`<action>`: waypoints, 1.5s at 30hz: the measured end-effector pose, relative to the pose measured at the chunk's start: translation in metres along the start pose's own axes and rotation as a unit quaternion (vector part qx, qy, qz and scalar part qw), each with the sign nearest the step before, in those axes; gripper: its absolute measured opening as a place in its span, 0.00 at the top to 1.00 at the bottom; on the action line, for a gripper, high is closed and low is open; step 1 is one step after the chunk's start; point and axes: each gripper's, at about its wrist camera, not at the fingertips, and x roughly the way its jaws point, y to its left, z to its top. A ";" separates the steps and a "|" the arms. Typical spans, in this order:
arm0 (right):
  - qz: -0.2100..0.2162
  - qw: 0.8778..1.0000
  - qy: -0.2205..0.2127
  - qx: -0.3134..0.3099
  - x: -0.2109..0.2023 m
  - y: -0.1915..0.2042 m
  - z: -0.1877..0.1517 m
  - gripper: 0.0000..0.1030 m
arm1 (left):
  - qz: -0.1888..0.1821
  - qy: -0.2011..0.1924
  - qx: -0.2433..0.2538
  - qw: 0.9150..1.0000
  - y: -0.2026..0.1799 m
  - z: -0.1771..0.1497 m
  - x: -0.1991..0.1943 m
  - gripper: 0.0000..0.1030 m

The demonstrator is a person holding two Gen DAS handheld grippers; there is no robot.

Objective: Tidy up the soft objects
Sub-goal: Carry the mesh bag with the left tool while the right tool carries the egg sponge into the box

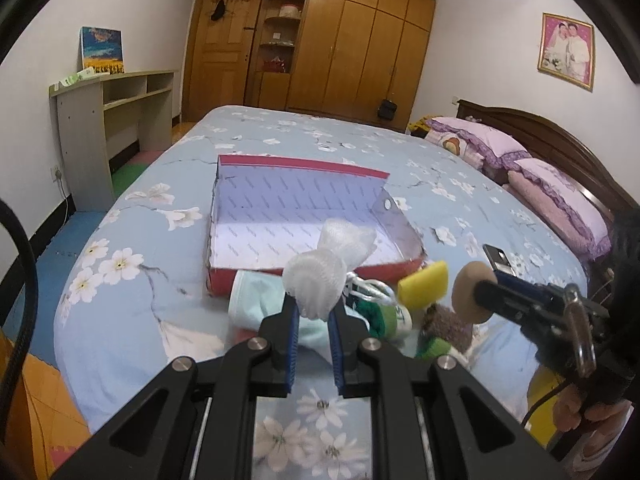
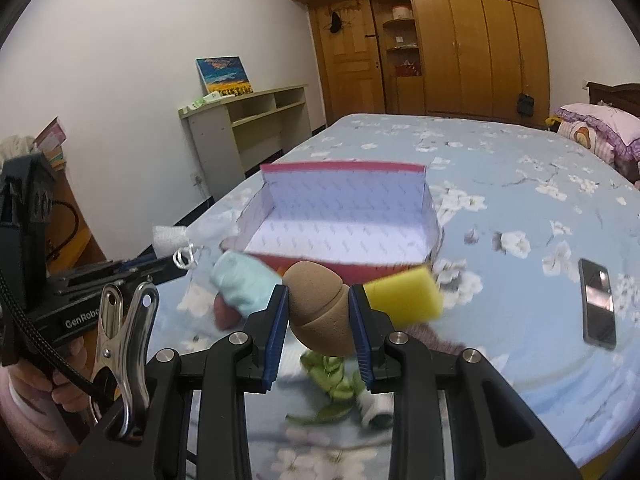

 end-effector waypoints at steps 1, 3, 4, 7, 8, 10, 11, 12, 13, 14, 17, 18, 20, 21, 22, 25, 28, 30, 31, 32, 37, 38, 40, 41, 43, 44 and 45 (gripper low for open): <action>-0.003 1.000 -0.001 0.000 0.002 -0.002 0.005 0.70 | 0.000 0.001 -0.002 1.000 0.001 0.003 0.003 0.86; -0.009 1.000 -0.004 -0.001 0.007 -0.006 0.014 0.70 | 0.003 0.000 -0.003 1.000 0.003 0.010 0.008 0.86; -0.013 1.000 -0.005 -0.001 0.009 -0.008 0.018 0.70 | 0.005 -0.001 -0.002 1.000 0.003 0.013 0.010 0.86; -0.021 1.000 -0.006 -0.002 0.019 -0.014 0.029 0.70 | 0.013 -0.003 -0.001 1.000 0.006 0.022 0.018 0.86; -0.022 1.000 -0.006 -0.002 0.021 -0.015 0.032 0.70 | 0.015 -0.003 -0.002 1.000 0.008 0.026 0.022 0.86; -0.028 1.000 -0.004 -0.003 0.028 -0.018 0.038 0.70 | 0.020 -0.001 -0.006 1.000 0.011 0.031 0.030 0.86; -0.030 1.000 -0.003 -0.003 0.033 -0.020 0.041 0.70 | 0.022 -0.001 -0.007 1.000 0.012 0.033 0.034 0.86; -0.032 0.999 -0.002 -0.002 0.037 -0.023 0.043 0.70 | 0.025 -0.001 -0.008 1.000 0.014 0.036 0.041 0.86; -0.034 0.999 -0.001 -0.001 0.040 -0.025 0.045 0.70 | 0.027 0.000 -0.010 1.000 0.015 0.038 0.046 0.86; -0.036 0.999 -0.001 -0.001 0.044 -0.027 0.046 0.70 | 0.029 0.001 -0.012 1.000 0.017 0.039 0.052 0.86; -0.048 0.999 -0.001 -0.006 0.058 -0.033 0.051 0.70 | 0.035 0.010 -0.017 0.999 0.018 0.042 0.069 0.86; -0.048 0.999 0.003 -0.003 0.064 -0.036 0.053 0.70 | 0.035 0.017 -0.016 0.999 0.019 0.042 0.077 0.86; -0.047 0.999 0.009 0.006 0.073 -0.041 0.055 0.70 | 0.038 0.027 -0.013 0.999 0.019 0.043 0.090 0.86; -0.047 0.999 0.011 0.008 0.078 -0.045 0.056 0.70 | 0.039 0.029 -0.011 0.999 0.019 0.043 0.096 0.86; -0.049 0.999 0.012 0.010 0.084 -0.047 0.056 0.70 | 0.039 0.031 -0.011 0.999 0.019 0.044 0.100 0.86; -0.053 0.998 0.016 0.014 0.097 -0.052 0.056 0.70 | 0.042 0.035 -0.010 0.998 0.019 0.045 0.113 0.86; -0.061 0.998 0.021 0.008 0.107 -0.054 0.053 0.70 | 0.048 0.037 -0.005 0.998 0.018 0.045 0.123 0.86; -0.062 0.998 0.022 0.006 0.112 -0.054 0.053 0.70 | 0.053 0.041 -0.004 0.998 0.019 0.046 0.131 0.86; -0.063 0.998 0.023 0.007 0.115 -0.055 0.053 0.70 | 0.055 0.043 -0.004 0.998 0.019 0.046 0.134 0.86; -0.063 0.998 0.024 0.007 0.117 -0.055 0.053 0.70 | 0.056 0.046 -0.005 0.997 0.020 0.045 0.138 0.86; -0.065 0.997 0.034 0.011 0.132 -0.060 0.050 0.70 | 0.063 0.058 -0.006 0.996 0.024 0.041 0.152 0.86; -0.065 0.997 0.037 0.011 0.135 -0.061 0.049 0.70 | 0.062 0.061 -0.006 0.996 0.024 0.040 0.155 0.86; -0.069 0.997 0.041 0.010 0.140 -0.063 0.046 0.70 | 0.063 0.066 -0.005 0.996 0.025 0.039 0.159 0.86; -0.070 0.997 0.042 0.010 0.142 -0.064 0.046 0.70 | 0.062 0.068 -0.005 0.996 0.024 0.039 0.161 0.86; -0.073 0.996 0.046 0.012 0.146 -0.067 0.045 0.70 | 0.061 0.071 -0.003 0.996 0.024 0.039 0.164 0.86; -0.073 0.996 0.047 0.013 0.147 -0.068 0.045 0.70 | 0.063 0.071 -0.001 0.995 0.023 0.039 0.166 0.86; -0.076 0.996 0.048 0.014 0.149 -0.070 0.044 0.70 | 0.064 0.072 0.001 0.995 0.023 0.039 0.168 0.86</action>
